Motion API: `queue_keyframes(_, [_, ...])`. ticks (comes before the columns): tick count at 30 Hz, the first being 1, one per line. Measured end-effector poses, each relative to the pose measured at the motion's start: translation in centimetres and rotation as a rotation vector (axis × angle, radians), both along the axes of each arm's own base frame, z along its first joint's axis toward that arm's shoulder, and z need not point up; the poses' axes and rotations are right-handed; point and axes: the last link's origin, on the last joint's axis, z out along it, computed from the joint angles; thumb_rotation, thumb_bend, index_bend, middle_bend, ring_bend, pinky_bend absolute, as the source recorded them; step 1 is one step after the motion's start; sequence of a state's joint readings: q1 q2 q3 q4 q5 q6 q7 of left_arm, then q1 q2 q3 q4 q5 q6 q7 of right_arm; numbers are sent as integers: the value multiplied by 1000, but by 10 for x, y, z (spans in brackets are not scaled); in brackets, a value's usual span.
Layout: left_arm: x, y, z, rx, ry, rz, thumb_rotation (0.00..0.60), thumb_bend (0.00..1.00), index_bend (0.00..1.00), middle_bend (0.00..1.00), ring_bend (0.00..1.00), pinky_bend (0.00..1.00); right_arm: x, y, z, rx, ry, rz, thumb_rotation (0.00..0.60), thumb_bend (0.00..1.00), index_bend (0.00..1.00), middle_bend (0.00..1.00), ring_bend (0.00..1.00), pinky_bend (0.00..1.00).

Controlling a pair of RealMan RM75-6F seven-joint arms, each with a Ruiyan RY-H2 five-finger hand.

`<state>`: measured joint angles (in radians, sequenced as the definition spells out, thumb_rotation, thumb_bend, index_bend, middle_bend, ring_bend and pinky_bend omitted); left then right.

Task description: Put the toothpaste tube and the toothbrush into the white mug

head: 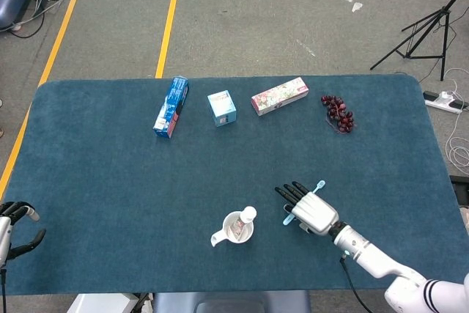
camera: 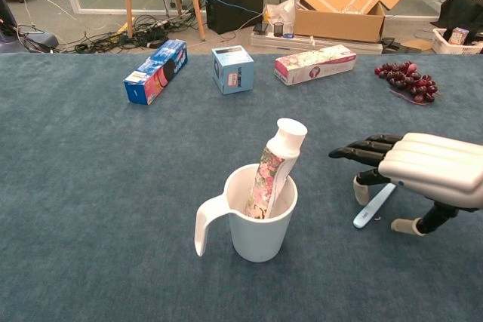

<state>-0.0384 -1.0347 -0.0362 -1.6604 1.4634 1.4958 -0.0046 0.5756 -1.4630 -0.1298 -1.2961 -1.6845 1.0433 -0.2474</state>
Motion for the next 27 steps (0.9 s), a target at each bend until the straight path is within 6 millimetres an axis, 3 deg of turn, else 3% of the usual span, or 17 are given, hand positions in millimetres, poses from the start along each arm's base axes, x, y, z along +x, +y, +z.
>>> queue_keyframes(27, [0,-1,1,1,-3,-2,600,252,505,403,308,331,0,-4,-10,-17,-5,-27,600,205,520,0,0,109])
